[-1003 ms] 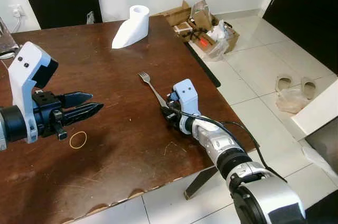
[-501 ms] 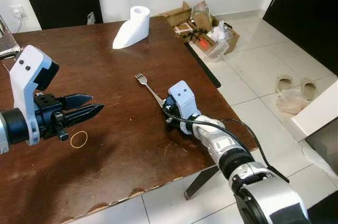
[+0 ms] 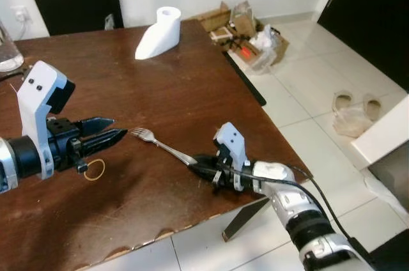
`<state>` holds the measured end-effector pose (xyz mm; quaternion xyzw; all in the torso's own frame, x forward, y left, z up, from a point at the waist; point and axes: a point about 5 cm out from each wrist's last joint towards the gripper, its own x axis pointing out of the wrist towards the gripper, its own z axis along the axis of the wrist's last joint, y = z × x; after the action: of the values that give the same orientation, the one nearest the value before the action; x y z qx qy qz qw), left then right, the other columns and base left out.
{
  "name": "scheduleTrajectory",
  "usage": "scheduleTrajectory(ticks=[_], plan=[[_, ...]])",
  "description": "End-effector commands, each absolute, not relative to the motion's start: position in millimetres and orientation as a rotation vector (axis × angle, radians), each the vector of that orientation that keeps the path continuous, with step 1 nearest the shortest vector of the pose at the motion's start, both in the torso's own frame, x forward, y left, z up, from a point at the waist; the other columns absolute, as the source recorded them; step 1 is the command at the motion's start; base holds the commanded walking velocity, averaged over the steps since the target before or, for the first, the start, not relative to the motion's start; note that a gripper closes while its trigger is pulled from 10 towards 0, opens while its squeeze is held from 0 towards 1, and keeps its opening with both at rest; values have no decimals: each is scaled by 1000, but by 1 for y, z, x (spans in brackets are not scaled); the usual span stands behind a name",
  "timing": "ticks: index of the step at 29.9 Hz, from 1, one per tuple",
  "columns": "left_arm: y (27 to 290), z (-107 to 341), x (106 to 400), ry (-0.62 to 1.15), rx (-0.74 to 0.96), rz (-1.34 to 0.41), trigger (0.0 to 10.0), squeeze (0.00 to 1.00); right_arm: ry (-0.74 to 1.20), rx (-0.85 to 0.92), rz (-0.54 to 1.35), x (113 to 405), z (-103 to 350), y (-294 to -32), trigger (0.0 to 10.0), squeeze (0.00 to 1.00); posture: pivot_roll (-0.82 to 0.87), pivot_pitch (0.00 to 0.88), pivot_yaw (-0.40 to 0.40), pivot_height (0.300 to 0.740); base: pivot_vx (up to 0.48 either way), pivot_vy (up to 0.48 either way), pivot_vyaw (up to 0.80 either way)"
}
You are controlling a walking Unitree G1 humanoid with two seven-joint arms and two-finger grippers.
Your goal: Setting the table
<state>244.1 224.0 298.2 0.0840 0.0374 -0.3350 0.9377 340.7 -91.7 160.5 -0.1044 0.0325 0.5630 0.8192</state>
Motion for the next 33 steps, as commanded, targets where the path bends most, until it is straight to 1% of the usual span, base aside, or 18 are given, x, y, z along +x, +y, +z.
scheduleTrajectory(ticks=[1, 2, 5, 6, 8, 9, 13, 14, 15, 19, 21, 22, 24, 26, 27, 28, 30, 33], plan=[[223, 294, 245, 87, 162, -693, 10000, 0, 92, -217, 1245, 331, 156, -96, 10000, 0, 318, 253, -20, 740, 0, 0, 0], [223, 294, 245, 87, 162, -693, 10000, 0, 92, -217, 1245, 331, 156, -96, 10000, 0, 318, 253, -20, 740, 0, 0, 0], [221, 292, 246, 86, 156, -694, 10000, 0, 99, -263, 1184, 331, 153, -110, 10000, 0, 311, 255, -19, 740, 0, 0, 0], [220, 292, 246, 86, 152, -696, 10000, 0, 99, -285, 1156, 332, 153, -115, 10000, 733, 307, 256, -19, 740, 0, 0, 0], [220, 292, 246, 86, 152, -696, 10000, 0, 99, -285, 1156, 332, 153, -115, 10000, 733, 307, 256, -19, 740, 0, 0, 0], [219, 291, 247, 86, 150, -697, 10000, 0, 99, -298, 1139, 332, 154, -117, 10000, 1000, 306, 256, -17, 740, 0, 0, 0], [217, 289, 248, 88, 142, -707, 10000, 0, 68, -355, 1069, 336, 159, -124, 10000, 1000, 300, 254, -15, 740, 0, 0, 0], [216, 288, 246, 94, 137, -720, 10000, 0, 47, -373, 1038, 337, 164, -125, 10000, 439, 299, 254, -15, 740, 0, 0, 0], [215, 286, 244, 107, 135, -737, 10000, 0, 22, -388, 1015, 339, 170, -127, 10000, 0, 298, 255, -12, 740, 0, 0, 0], [215, 284, 242, 116, 134, -748, 10000, 0, 6, -398, 1001, 340, 174, -128, 10000, 0, 298, 255, -12, 740, 0, 0, 0], [216, 282, 237, 137, 149, -764, 10000, 0, -34, -387, 981, 341, 183, -127, 10000, 0, 298, 256, -9, 740, 0, 0, 0], [218, 278, 232, 167, 192, -776, 10000, 0, -87, -358, 963, 343, 193, -122, 10000, 0, 301, 257, -7, 740, 0, 0, 0], [226, 270, 225, 228, 264, -781, 10000, 0, -206, -230, 932, 345, 213, -109, 10000, 0, 303, 257, -2, 740, 0, 0, 0], [230, 268, 223, 248, 285, -772, 10000, 0, -258, -155, 922, 345, 223, -101, 10000, 0, 305, 257, 1, 740, 0, 0, 0], [230, 268, 223, 248, 285, -772, 10000, 0, -258, -155, 922, 345, 223, -101, 10000, 0, 305, 257, 1, 740, 0, 0, 0], [232, 268, 224, 251, 288, -761, 10000, 0, -287, -128, 926, 344, 227, -92, 10000, 0, 307, 257, 3, 740, 0, 0, 0], [233, 268, 225, 253, 288, -753, 10000, 0, -302, -119, 933, 343, 228, -83, 10000, 0, 306, 256, 6, 740, 0, 0, 0], [234, 267, 225, 254, 288, -747, 10000, 0, -290, -152, 954, 341, 221, -70, 10000, 0, 306, 255, 8, 740, 0, 0, 0]])
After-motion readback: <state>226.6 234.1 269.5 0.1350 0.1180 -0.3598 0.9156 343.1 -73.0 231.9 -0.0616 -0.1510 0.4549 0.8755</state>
